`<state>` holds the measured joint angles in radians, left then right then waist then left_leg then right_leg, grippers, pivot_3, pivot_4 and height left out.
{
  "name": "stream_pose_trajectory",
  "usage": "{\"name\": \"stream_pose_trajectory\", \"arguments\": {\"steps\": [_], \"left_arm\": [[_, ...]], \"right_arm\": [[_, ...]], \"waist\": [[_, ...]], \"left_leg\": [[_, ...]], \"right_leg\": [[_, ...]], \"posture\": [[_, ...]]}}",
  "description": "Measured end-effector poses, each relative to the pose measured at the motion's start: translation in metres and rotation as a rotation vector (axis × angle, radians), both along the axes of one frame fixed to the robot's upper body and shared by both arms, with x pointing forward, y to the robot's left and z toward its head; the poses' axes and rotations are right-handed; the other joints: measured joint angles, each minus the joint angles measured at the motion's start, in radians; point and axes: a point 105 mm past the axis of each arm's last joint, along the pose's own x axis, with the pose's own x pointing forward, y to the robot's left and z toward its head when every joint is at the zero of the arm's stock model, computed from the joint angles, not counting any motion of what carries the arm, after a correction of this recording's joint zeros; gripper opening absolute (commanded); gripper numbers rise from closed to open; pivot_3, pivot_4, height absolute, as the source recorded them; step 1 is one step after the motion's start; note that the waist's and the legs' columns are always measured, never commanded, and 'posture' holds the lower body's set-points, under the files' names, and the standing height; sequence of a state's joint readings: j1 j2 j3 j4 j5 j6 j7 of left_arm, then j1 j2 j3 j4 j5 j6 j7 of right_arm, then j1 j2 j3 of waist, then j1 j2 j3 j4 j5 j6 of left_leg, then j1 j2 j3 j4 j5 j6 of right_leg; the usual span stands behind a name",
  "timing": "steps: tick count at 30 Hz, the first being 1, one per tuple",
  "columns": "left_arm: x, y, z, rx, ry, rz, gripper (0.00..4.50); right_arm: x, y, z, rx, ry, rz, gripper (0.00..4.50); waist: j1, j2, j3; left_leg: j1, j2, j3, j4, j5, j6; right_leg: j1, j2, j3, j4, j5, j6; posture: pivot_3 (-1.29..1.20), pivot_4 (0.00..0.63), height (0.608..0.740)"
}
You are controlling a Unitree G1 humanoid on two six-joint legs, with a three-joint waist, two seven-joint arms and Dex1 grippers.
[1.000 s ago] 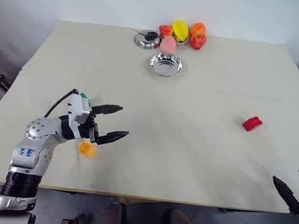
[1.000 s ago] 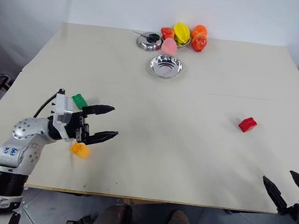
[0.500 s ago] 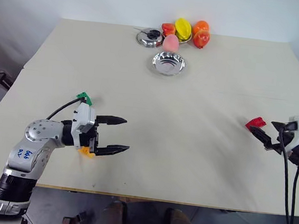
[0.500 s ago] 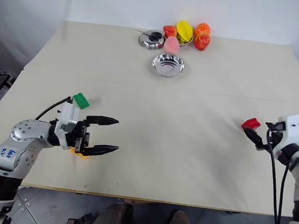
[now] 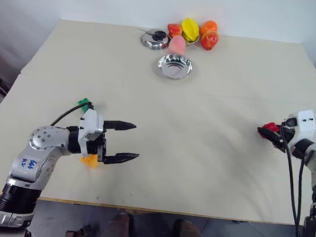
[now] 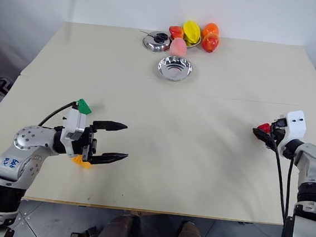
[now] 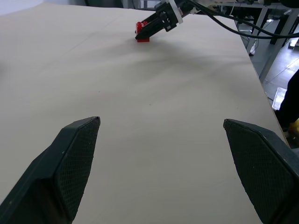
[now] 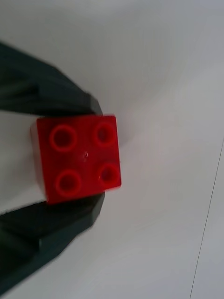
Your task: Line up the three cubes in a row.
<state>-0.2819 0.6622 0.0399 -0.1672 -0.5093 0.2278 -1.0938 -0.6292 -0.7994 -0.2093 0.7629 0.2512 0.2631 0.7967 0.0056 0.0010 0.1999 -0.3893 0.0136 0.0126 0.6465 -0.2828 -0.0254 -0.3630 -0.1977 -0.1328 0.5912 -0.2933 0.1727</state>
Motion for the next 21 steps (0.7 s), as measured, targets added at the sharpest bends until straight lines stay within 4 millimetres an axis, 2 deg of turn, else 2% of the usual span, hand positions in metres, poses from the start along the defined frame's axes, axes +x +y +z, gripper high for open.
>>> {"name": "stream_pose_trajectory", "arguments": {"steps": [3,8,12,16,18,21], "left_arm": [[0.001,0.003,0.0,0.004,-0.002,0.011,4.5],[0.003,0.01,0.001,0.005,-0.015,0.032,4.5],[0.003,0.011,0.0,0.005,-0.01,0.035,4.5],[0.002,0.012,-0.001,0.005,-0.005,0.032,4.5],[0.003,0.012,-0.001,0.005,-0.001,0.031,4.5],[0.006,0.013,0.0,0.003,0.002,0.032,4.5]], "right_arm": [[-0.001,0.019,0.006,-0.017,-0.007,0.152,1.52],[-0.027,0.091,0.024,-0.152,-0.015,0.722,1.52],[-0.037,0.123,0.022,-0.241,0.045,0.972,1.52],[-0.039,0.145,0.008,-0.323,0.092,1.128,1.52],[-0.036,0.145,-0.005,-0.325,0.138,1.138,1.52],[-0.03,0.146,-0.006,-0.306,0.133,1.133,1.52]], "waist": [[-0.008,0.0,0.0],[-0.012,0.0,0.0],[-0.008,0.0,0.0],[-0.007,0.0,0.0],[-0.006,0.0,0.0],[-0.01,0.0,0.0]], "left_leg": [[0.0,0.0,0.0,0.0,0.0,0.0],[0.0,0.001,0.001,0.0,-0.001,-0.001],[0.0,0.001,0.001,0.002,-0.001,-0.001],[0.0,0.001,0.001,0.002,-0.001,-0.001],[0.0,0.001,0.0,0.002,-0.001,-0.001],[0.0,0.001,0.001,0.002,-0.001,-0.001]], "right_leg": [[0.0,0.0,0.0,0.0,0.0,0.0],[-0.002,0.002,0.001,0.0,0.0,0.0],[-0.001,0.002,0.001,0.001,0.0,0.0],[-0.001,0.002,0.001,0.0,0.0,0.0],[-0.001,0.002,0.001,0.001,0.0,0.0],[-0.001,0.002,0.001,0.001,0.0,0.0]], "posture": [[0.0,0.15,0.74],[0.0,0.15,0.74],[0.0,0.15,0.74],[0.0,0.15,0.74],[0.0,0.15,0.74],[0.0,0.15,0.74]]}}
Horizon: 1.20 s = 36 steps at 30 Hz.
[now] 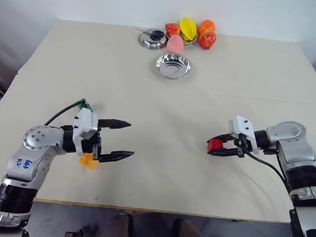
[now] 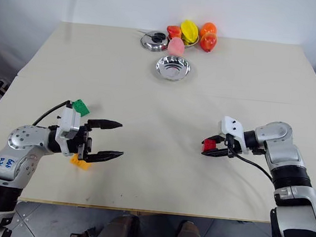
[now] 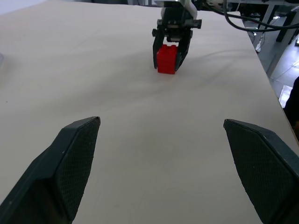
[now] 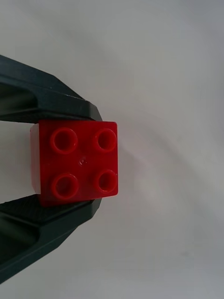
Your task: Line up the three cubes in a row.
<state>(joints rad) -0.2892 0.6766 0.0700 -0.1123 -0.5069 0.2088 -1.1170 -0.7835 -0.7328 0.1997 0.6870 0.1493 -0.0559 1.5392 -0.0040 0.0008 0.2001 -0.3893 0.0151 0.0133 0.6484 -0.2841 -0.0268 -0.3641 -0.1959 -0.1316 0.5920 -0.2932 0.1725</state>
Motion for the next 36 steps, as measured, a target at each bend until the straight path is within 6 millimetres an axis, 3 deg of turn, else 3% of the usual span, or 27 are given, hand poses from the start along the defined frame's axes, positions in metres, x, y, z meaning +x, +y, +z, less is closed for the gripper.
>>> {"name": "stream_pose_trajectory", "arguments": {"steps": [6,7,14,18,22,25,30,36], "left_arm": [[0.002,0.003,0.005,0.005,-0.015,-0.001,4.5],[0.002,0.003,0.005,0.005,-0.015,-0.001,4.5],[0.002,0.011,0.008,-0.001,-0.027,0.027,4.5],[0.005,0.024,0.015,-0.03,-0.056,0.094,4.5],[0.004,0.058,0.014,-0.107,-0.037,0.238,4.5],[-0.003,0.088,0.006,-0.143,0.004,0.345,4.5],[-0.033,0.143,-0.025,-0.11,0.145,0.536,4.5],[-0.076,0.18,-0.054,-0.057,0.279,0.628,4.5]], "right_arm": [[0.009,-0.004,0.0,-0.01,-0.006,-0.005,1.52],[0.01,-0.004,0.001,-0.011,0.004,-0.013,2.25],[0.011,-0.001,0.006,0.019,-0.057,0.018,4.46],[0.0,0.002,0.026,0.108,-0.164,0.083,4.46],[-0.02,-0.001,0.048,0.255,-0.221,0.115,4.46],[-0.037,-0.006,0.054,0.339,-0.145,0.104,4.46],[-0.067,-0.003,0.043,0.418,-0.076,0.125,4.46],[-0.093,-0.004,0.029,0.423,-0.076,0.127,4.46]], "waist": [[-0.002,0.0,0.0],[-0.002,0.0,0.0],[-0.002,0.0,0.0],[0.002,0.0,0.0],[0.0,0.0,0.0],[-0.001,0.0,0.0],[0.001,-0.001,0.0],[0.006,-0.002,0.0]], "left_leg": [[0.0,0.0,0.0,0.0,0.0,0.0],[0.001,0.0,0.0,0.0,0.0,0.0],[0.0,0.0,0.0,0.0,0.0,0.0],[0.0,0.0,0.0,0.0,0.0,0.0],[0.0,0.0,0.0,0.0,-0.001,-0.001],[0.0,0.001,0.0,0.0,-0.001,-0.001],[0.0,0.002,0.002,0.0,-0.003,-0.001],[0.0,0.002,0.003,0.001,-0.004,0.0]], "right_leg": [[0.0,0.0,0.0,0.0,0.0,0.0],[0.001,0.0,0.0,0.0,0.0,0.0],[-0.001,0.0,0.001,0.0,0.0,0.0],[-0.001,0.0,0.0,0.0,0.0,0.0],[0.0,0.0,0.0,0.0,0.0,0.0],[0.0,0.001,0.0,0.0,0.0,0.0],[-0.002,0.001,0.001,0.0,0.0,-0.001],[-0.003,0.001,0.003,0.001,0.0,-0.001]], "posture": [[0.0,0.15,0.74],[0.0,0.15,0.74],[0.0,0.15,0.74],[0.0,0.15,0.74],[0.0,0.15,0.74],[0.0,0.15,0.74],[0.0,0.15,0.74],[0.0,0.15,0.74]]}}
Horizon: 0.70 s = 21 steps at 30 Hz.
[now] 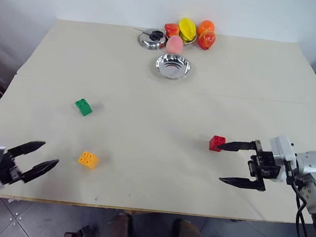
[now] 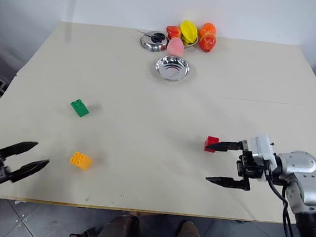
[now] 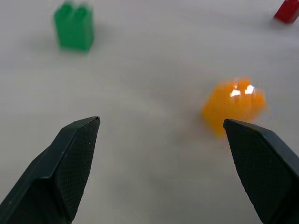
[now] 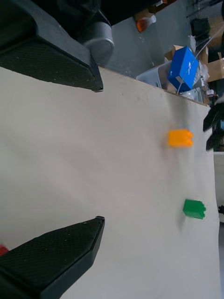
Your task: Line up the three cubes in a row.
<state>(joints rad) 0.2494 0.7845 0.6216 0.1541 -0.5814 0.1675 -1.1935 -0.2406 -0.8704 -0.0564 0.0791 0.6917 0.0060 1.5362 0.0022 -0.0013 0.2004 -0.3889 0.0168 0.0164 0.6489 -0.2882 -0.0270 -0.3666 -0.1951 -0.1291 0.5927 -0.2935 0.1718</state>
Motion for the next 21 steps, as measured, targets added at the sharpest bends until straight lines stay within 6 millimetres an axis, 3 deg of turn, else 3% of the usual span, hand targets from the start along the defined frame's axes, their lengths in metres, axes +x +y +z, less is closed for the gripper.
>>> {"name": "stream_pose_trajectory", "arguments": {"steps": [4,7,11,17,21], "left_arm": [[-0.009,0.007,-0.003,0.033,0.017,-0.009,4.5],[0.006,0.017,0.006,0.031,-0.071,0.09,4.5],[0.028,0.005,0.01,-0.017,-0.2,0.177,4.5],[0.087,-0.008,0.039,-0.031,-0.336,0.252,4.5],[0.129,-0.024,0.042,-0.006,-0.317,0.207,4.5]], "right_arm": [[-0.003,-0.008,0.001,0.024,-0.058,-0.036,4.46],[-0.003,-0.012,-0.001,0.025,-0.044,-0.058,4.46],[-0.001,-0.008,-0.002,0.052,-0.033,-0.062,4.46],[0.0,0.0,0.006,0.076,-0.04,-0.059,4.46],[0.002,0.006,0.012,0.097,-0.051,-0.05,4.46]], "waist": [[0.001,0.0,0.0],[0.0,0.0,0.0],[-0.002,-0.001,0.0],[0.01,-0.002,0.0],[0.021,-0.003,-0.001]], "left_leg": [[0.0,0.0,0.0,0.0,0.0,0.0],[0.0,0.001,0.0,0.0,0.0,0.0],[0.0,0.001,0.001,0.0,0.0,0.0],[0.001,0.0,0.001,0.003,0.0,0.0],[0.001,0.0,0.002,0.002,0.0,0.0]], "right_leg": [[-0.001,0.0,0.0,0.001,0.0,0.0],[-0.001,0.0,0.001,0.002,0.0,-0.001],[-0.001,0.0,0.002,0.002,0.0,-0.001],[0.0,0.0,0.002,0.004,0.0,-0.001],[-0.001,0.001,0.003,0.004,0.0,-0.001]], "posture": [[0.0,0.15,0.74],[0.0,0.15,0.74],[0.0,0.15,0.74],[0.0,0.15,0.74],[0.0,0.15,0.74]]}}
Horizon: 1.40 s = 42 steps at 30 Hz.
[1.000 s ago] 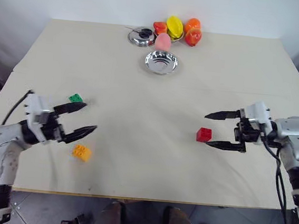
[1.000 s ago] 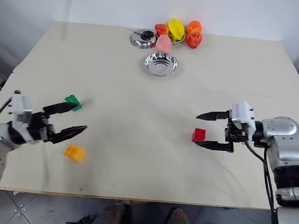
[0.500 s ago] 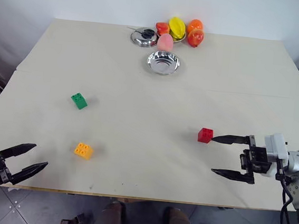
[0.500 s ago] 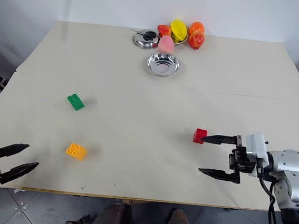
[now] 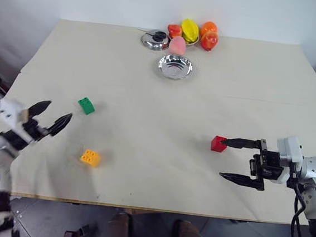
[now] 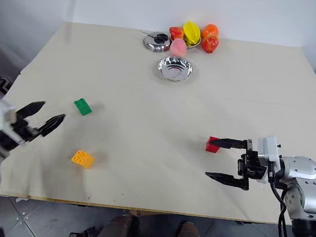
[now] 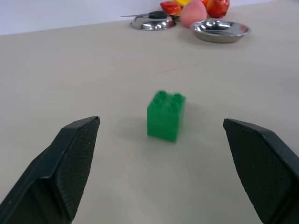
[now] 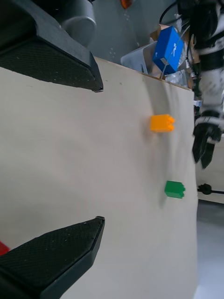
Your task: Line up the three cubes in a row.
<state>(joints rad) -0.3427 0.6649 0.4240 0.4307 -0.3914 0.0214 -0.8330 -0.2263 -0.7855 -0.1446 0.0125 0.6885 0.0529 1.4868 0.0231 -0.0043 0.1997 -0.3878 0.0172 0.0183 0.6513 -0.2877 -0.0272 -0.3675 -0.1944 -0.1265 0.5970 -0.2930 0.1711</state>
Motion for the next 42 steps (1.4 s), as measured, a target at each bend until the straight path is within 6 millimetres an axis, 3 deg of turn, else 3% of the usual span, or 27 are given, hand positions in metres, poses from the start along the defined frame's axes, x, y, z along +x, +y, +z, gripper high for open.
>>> {"name": "stream_pose_trajectory", "arguments": {"steps": [5,11,14,22,25,31,37,42], "left_arm": [[0.031,0.003,-0.008,0.047,0.079,0.013,4.5],[0.048,-0.008,-0.015,0.068,0.134,-0.046,4.5],[0.052,-0.017,-0.021,0.081,0.17,-0.092,3.96],[0.053,-0.025,-0.019,0.09,0.156,-0.151,1.54],[0.049,-0.037,-0.016,0.106,0.144,-0.257,1.5],[0.043,-0.094,0.012,0.224,0.077,-0.612,1.5],[0.036,-0.206,0.05,0.427,0.14,-0.978,1.5],[0.024,-0.256,0.031,0.475,0.217,-1.074,1.5]], "right_arm": [[0.001,0.004,0.003,0.01,-0.003,-0.004,4.46],[0.0,0.005,0.008,0.015,-0.018,-0.025,4.46],[-0.002,0.005,0.006,0.017,-0.016,-0.043,4.5],[-0.006,0.002,-0.002,0.015,0.006,-0.065,4.5],[-0.009,-0.004,-0.003,0.016,0.009,-0.091,4.5],[-0.013,-0.02,0.0,-0.008,-0.013,-0.147,4.5],[-0.025,-0.053,0.006,-0.086,-0.013,-0.257,4.5],[-0.031,-0.058,0.001,-0.094,0.022,-0.29,4.5]], "waist": [[-0.005,-0.001,0.0],[-0.003,-0.002,0.0],[-0.001,-0.003,0.0],[-0.002,-0.003,0.0],[-0.001,-0.004,0.0],[0.005,-0.005,0.001],[0.018,-0.006,0.001],[-0.005,-0.006,0.001]], "left_leg": [[-0.001,0.0,0.004,-0.002,0.0,0.0],[-0.001,0.0,0.004,-0.002,0.0,0.0],[-0.001,0.0,0.005,-0.001,0.0,0.0],[-0.001,0.0,0.005,-0.001,0.0,0.0],[-0.002,0.0,0.005,-0.001,0.0,0.0],[-0.003,0.0,0.005,0.002,0.0,0.001],[-0.005,-0.001,0.006,0.006,-0.002,0.004],[-0.003,0.0,0.008,0.004,-0.002,0.004]], "right_leg": [[-0.003,0.0,0.002,-0.001,0.0,0.0],[-0.004,0.0,0.003,-0.001,0.0,0.0],[-0.004,0.0,0.003,0.0,0.0,0.0],[-0.005,0.0,0.004,0.0,0.0,0.0],[-0.005,0.0,0.004,0.0,0.0,0.001],[-0.005,0.0,0.005,0.001,0.001,0.001],[-0.004,0.0,0.006,0.0,0.002,0.003],[-0.005,0.0,0.008,0.0,0.002,0.003]], "posture": [[0.0,0.15,0.74],[0.0,0.15,0.74],[0.0,0.15,0.74],[0.0,0.15,0.74],[0.0,0.15,0.74],[0.0,0.15,0.74],[0.0,0.15,0.74],[0.0,0.15,0.74]]}}
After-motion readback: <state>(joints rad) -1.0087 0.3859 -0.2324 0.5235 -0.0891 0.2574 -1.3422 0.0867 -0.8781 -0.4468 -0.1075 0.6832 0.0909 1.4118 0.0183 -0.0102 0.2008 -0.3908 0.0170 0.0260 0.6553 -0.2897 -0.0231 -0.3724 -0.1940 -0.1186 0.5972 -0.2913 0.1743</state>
